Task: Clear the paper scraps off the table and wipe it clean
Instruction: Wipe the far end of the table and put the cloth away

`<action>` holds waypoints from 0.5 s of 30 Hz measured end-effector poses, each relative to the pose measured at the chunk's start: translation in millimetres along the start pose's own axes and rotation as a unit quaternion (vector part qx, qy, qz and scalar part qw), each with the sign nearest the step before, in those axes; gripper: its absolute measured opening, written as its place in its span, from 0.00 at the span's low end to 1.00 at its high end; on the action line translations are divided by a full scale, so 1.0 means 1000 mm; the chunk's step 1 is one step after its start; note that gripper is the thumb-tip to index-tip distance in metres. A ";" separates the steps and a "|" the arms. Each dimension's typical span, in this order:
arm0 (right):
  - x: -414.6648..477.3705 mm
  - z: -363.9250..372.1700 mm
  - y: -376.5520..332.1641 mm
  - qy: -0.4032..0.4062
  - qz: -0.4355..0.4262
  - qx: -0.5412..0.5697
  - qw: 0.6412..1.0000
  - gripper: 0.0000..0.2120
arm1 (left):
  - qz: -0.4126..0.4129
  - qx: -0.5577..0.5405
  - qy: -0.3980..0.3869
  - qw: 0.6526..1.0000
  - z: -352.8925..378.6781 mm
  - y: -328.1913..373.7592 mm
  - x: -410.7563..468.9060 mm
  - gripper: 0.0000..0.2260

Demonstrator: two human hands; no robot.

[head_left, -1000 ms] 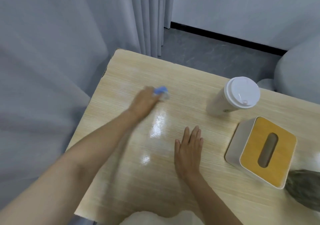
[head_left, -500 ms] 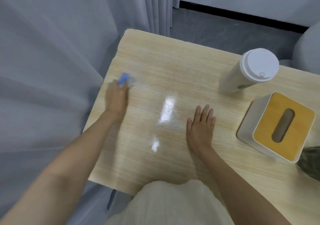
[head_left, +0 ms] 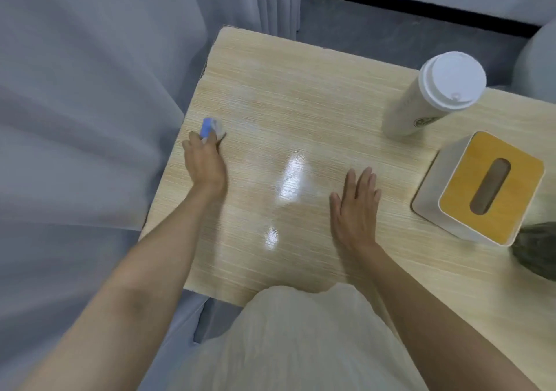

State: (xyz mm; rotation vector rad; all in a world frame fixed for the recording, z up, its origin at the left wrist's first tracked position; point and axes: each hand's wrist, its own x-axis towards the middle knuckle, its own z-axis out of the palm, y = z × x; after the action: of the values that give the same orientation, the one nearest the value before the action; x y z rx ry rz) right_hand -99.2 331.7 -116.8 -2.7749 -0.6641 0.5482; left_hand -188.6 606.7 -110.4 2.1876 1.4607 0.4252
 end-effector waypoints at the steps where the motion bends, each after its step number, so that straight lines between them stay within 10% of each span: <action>1: -0.005 0.002 0.001 -0.005 -0.001 -0.009 1.000 0.29 | -0.046 0.002 0.019 0.999 0.008 0.014 -0.010 0.11; 5: -0.030 0.014 0.005 -0.008 0.001 -0.041 0.999 0.29 | 0.195 0.018 -0.116 0.974 0.049 0.072 -0.113 0.17; 9: -0.060 0.025 0.012 -0.009 0.021 -0.058 0.998 0.32 | 0.548 0.117 -0.197 0.804 0.050 0.065 -0.127 0.16; 11: -0.070 0.028 0.015 -0.016 0.031 -0.053 0.998 0.33 | 0.536 0.156 -0.191 0.807 0.039 0.048 -0.082 0.16; 15: -0.081 0.031 0.011 -0.008 0.046 -0.037 0.998 0.32 | 0.182 0.091 -0.095 0.974 0.016 0.021 -0.045 0.17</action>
State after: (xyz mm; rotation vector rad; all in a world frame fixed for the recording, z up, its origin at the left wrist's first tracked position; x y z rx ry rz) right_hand -174.6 287.6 -123.9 -2.8854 -0.5736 0.5752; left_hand -181.4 555.2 -111.7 2.5737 1.0323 0.1970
